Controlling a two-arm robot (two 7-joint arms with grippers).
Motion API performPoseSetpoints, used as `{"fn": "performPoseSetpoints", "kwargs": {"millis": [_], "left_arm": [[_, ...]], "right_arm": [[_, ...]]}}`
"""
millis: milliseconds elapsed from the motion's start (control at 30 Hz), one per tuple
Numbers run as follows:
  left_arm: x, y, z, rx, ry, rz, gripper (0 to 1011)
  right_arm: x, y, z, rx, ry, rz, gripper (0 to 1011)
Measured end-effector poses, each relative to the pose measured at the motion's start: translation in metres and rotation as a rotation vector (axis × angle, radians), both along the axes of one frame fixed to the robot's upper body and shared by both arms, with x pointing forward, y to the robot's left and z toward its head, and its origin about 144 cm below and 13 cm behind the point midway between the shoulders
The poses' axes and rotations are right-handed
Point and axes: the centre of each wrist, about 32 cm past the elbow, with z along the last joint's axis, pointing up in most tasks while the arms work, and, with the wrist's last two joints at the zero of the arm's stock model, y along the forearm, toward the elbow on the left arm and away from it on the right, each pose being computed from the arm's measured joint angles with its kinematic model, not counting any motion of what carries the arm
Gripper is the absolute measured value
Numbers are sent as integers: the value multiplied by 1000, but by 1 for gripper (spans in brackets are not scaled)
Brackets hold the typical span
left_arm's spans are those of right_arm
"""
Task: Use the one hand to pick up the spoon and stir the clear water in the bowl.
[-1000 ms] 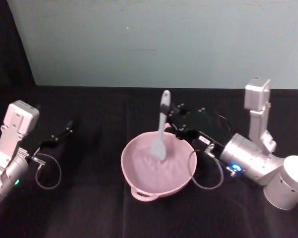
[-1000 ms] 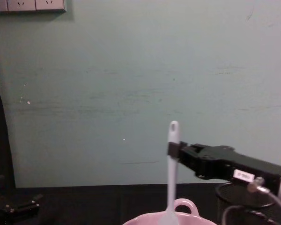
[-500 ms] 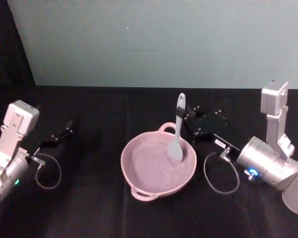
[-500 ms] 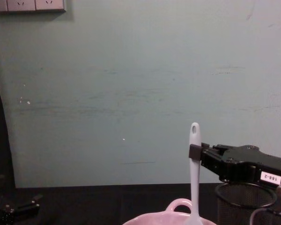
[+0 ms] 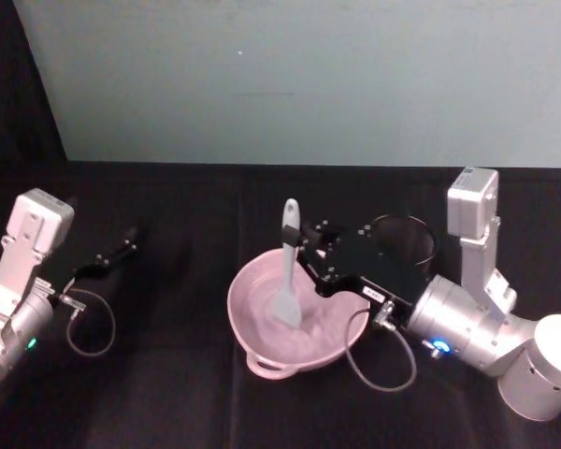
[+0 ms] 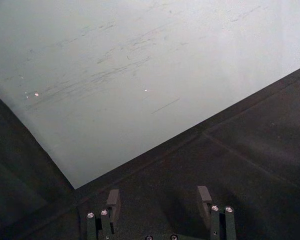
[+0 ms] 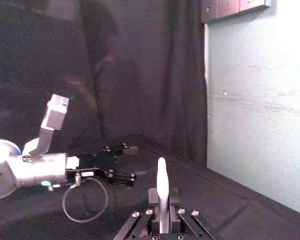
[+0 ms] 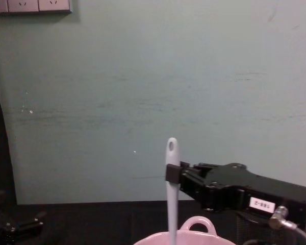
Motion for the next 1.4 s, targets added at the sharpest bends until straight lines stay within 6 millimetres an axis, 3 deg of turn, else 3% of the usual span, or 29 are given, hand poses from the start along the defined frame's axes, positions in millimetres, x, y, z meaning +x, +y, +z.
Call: {"fn": "performPoseSetpoints", "kwargs": {"millis": [533,900,1167,1400], "left_arm": [[0,0,0,0,0,0,1005],[0,0,0,0,0,0,1005],[0,0,0,0,0,0,1005],[0,0,0,0,0,0,1005]], "right_arm": [[17,19,-8,38,10,6,117],[26,-8,-11,26,3,-101,117],[16,-30,-9,14,-17,-161,117],[5,-32,-9,12,-16,-152,117]]}}
